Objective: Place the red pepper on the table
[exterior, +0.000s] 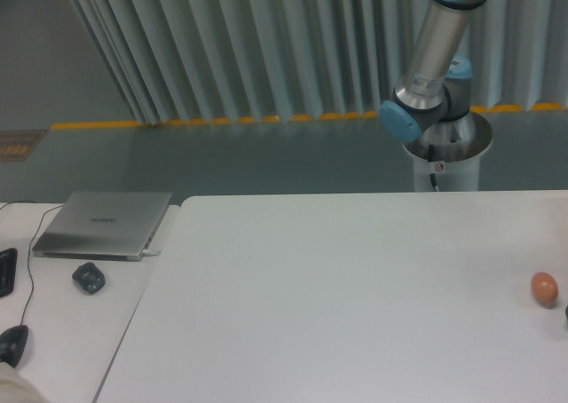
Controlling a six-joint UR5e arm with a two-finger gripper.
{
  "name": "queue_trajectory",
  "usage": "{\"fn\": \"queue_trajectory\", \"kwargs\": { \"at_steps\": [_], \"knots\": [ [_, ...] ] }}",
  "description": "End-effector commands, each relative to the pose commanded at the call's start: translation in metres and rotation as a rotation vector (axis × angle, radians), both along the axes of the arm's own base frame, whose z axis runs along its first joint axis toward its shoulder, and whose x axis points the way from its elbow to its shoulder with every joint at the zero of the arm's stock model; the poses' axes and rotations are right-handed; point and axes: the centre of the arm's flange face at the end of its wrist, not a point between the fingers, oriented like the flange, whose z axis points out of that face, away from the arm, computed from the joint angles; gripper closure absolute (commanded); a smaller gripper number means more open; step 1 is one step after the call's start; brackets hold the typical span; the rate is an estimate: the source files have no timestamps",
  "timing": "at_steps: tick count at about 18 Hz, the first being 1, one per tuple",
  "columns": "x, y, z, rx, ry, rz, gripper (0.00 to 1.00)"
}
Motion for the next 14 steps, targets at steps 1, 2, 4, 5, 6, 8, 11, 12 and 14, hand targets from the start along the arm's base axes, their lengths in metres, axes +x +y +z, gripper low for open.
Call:
{"fn": "queue_trajectory", "kwargs": {
  "at_steps": [1, 2, 4, 5, 6, 8, 11, 12, 14],
  "knots": [
    [-0.002, -0.001, -0.008, 0.0, 0.002, 0.0, 0.98],
    [-0.003, -0.003, -0.017, 0.002, 0.015, 0.003, 0.97],
    [-0.006, -0.001, -0.028, 0.001, 0.011, 0.003, 0.97],
    [-0.007, 0.0, -0.035, 0.0, 0.002, 0.003, 0.97],
    [-0.009, 0.0, -0.04, 0.0, -0.002, 0.004, 0.97],
    [-0.01, 0.002, -0.048, -0.001, -0.004, 0.009, 0.97],
    [-0.011, 0.007, -0.054, 0.005, -0.004, 0.018, 0.97],
    [-0.011, 0.011, -0.058, 0.007, -0.001, 0.034, 0.97],
    [-0.009, 0.021, -0.063, 0.017, 0.007, 0.071, 0.97]
  ]
}}
